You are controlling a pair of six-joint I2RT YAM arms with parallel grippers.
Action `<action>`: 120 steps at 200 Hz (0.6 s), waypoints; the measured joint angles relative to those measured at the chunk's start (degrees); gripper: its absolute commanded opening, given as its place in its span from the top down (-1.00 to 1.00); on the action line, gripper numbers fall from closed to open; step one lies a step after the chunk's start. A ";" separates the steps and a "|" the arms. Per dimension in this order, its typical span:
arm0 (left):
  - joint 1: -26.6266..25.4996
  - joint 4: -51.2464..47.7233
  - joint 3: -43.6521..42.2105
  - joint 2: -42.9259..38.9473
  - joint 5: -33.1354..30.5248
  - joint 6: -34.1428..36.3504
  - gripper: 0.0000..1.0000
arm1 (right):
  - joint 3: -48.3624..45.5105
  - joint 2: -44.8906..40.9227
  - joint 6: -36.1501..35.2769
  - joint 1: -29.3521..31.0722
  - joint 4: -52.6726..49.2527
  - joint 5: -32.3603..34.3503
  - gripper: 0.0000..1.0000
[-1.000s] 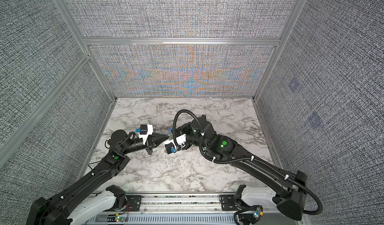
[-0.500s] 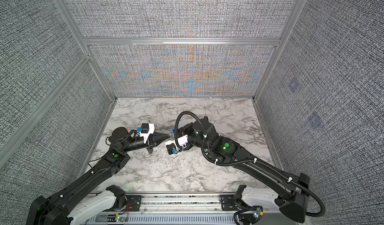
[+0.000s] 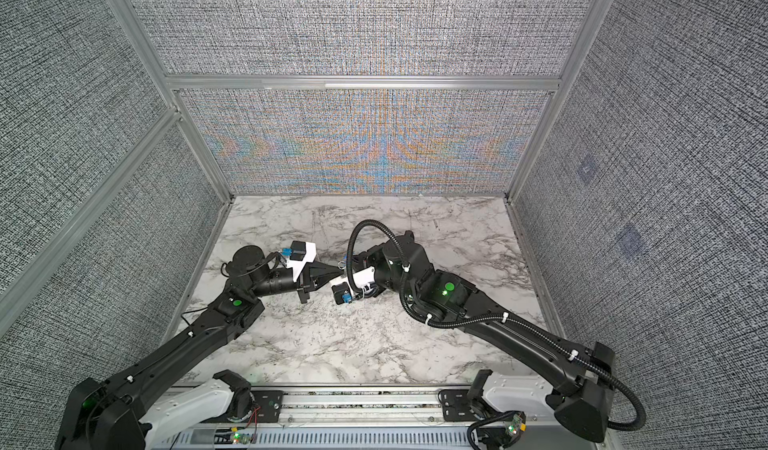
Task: Remove the keys from the keyring
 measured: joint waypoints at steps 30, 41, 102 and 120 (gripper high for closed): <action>-0.11 -0.55 0.63 0.72 0.70 0.42 1.00 | 0.00 -0.02 -0.13 -0.09 -0.33 -0.24 1.00; -0.15 -0.92 0.96 0.94 0.90 0.66 1.00 | 0.00 -0.07 -0.13 -0.09 -0.31 -0.22 1.00; -0.39 -2.40 1.81 0.83 1.42 2.38 1.00 | -0.37 -1.51 0.15 -0.17 -0.63 0.00 1.00; -0.44 -2.82 1.81 0.68 1.86 2.71 1.00 | -0.98 -2.03 0.37 -0.35 -0.59 -0.02 1.00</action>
